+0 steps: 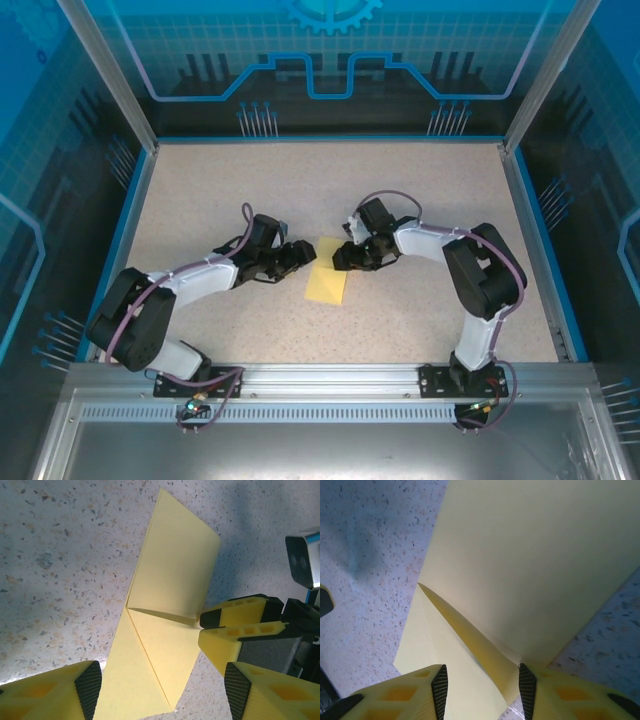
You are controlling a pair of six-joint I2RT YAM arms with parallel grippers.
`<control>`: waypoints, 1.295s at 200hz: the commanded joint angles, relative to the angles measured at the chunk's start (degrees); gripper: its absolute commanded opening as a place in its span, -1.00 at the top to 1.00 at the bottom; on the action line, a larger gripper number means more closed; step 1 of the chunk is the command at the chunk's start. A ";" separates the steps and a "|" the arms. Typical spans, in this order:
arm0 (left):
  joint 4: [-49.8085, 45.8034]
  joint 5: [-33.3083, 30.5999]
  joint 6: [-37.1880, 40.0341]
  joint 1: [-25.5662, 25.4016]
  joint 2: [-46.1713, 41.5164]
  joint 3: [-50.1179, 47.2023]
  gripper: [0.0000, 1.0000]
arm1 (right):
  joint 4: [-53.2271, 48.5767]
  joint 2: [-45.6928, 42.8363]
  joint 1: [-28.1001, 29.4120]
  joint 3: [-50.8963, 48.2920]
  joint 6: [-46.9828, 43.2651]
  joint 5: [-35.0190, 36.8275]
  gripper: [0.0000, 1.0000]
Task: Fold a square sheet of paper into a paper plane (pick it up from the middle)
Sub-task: Turn over the paper at the center of the table.
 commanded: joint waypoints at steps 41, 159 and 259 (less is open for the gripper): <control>0.14 -1.03 -2.14 -0.90 -1.21 -1.45 -0.40 | -1.20 1.57 0.05 -0.24 -3.68 -5.17 0.15; 5.80 3.71 -4.41 -2.57 1.32 -2.35 -0.39 | -0.18 1.37 -1.88 -1.08 -4.41 -8.50 0.79; 11.50 8.24 -2.98 -4.58 10.57 1.25 0.05 | 3.94 -0.63 -4.34 -4.35 -2.73 -12.20 0.79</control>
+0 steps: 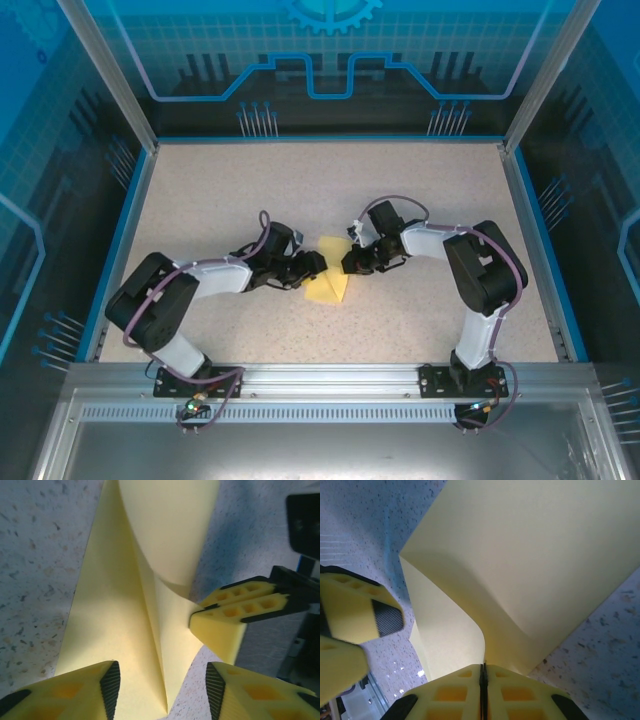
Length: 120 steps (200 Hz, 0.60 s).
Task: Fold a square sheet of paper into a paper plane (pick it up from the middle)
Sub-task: Turn over the paper at the center of the table.
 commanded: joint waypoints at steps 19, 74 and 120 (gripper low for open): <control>1.75 2.55 1.60 -0.74 3.99 3.56 0.15 | 1.31 -1.63 -0.53 -1.13 0.74 -1.88 0.79; 0.52 1.13 2.53 -1.07 7.50 5.98 0.29 | 1.41 -2.03 -0.62 -1.31 0.88 -1.96 0.79; 0.37 0.81 3.18 -1.14 8.67 7.10 0.48 | 1.33 -2.31 -0.83 -1.42 0.98 -2.13 0.79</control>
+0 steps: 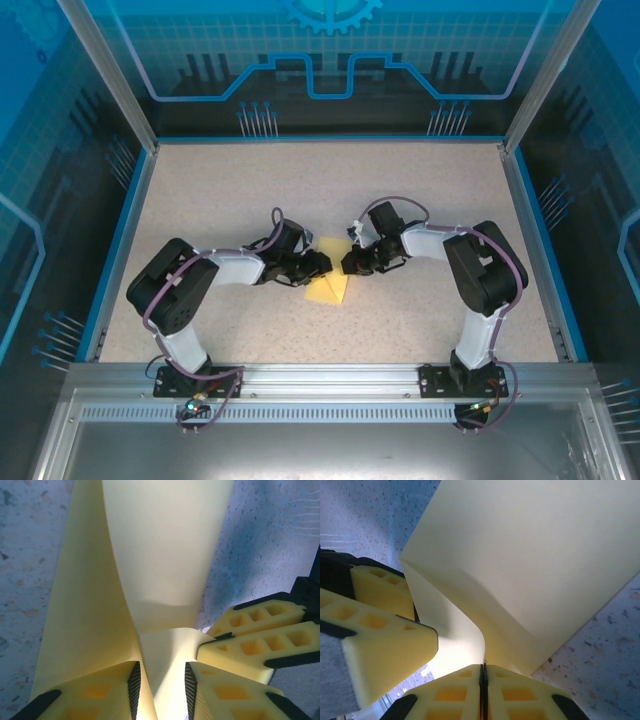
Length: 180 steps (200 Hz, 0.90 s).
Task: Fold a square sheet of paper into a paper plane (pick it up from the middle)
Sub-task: Turn over the paper at the center of the table.
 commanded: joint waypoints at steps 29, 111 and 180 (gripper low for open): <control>-0.22 -0.74 2.26 -0.30 0.67 2.00 0.75 | 0.51 -4.01 -1.15 -1.42 1.23 -0.58 0.65; -35.35 -15.91 18.46 -0.49 -12.70 14.74 1.00 | -9.53 -26.69 -4.64 -2.99 4.21 23.86 -0.71; -65.12 -57.49 31.06 -8.25 -8.98 36.94 0.95 | -11.18 -37.93 -8.17 -4.49 6.23 34.95 -0.98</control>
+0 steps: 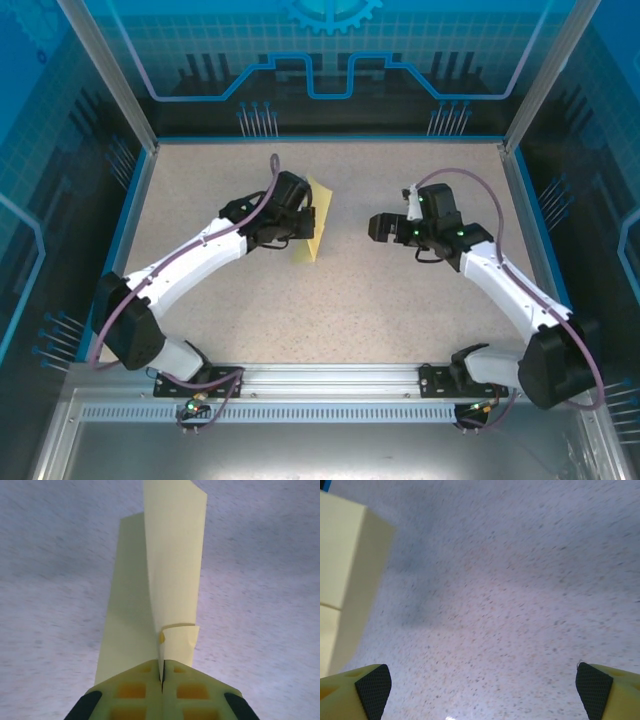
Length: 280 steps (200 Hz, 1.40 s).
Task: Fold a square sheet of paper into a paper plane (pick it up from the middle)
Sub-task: Turn over the paper at the center of the table.
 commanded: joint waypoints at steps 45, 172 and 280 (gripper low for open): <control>-23.77 -41.99 5.30 -7.99 19.21 12.80 0.95 | -4.27 -4.25 -3.77 -2.39 2.31 5.70 -0.98; -14.93 -39.09 6.78 -18.78 45.51 19.17 0.91 | -8.88 -8.94 -10.37 -2.39 2.47 5.15 -0.98; -1.51 -2.03 0.79 -18.44 27.05 14.30 -0.31 | -6.06 -1.21 -10.69 0.43 5.22 1.10 -0.96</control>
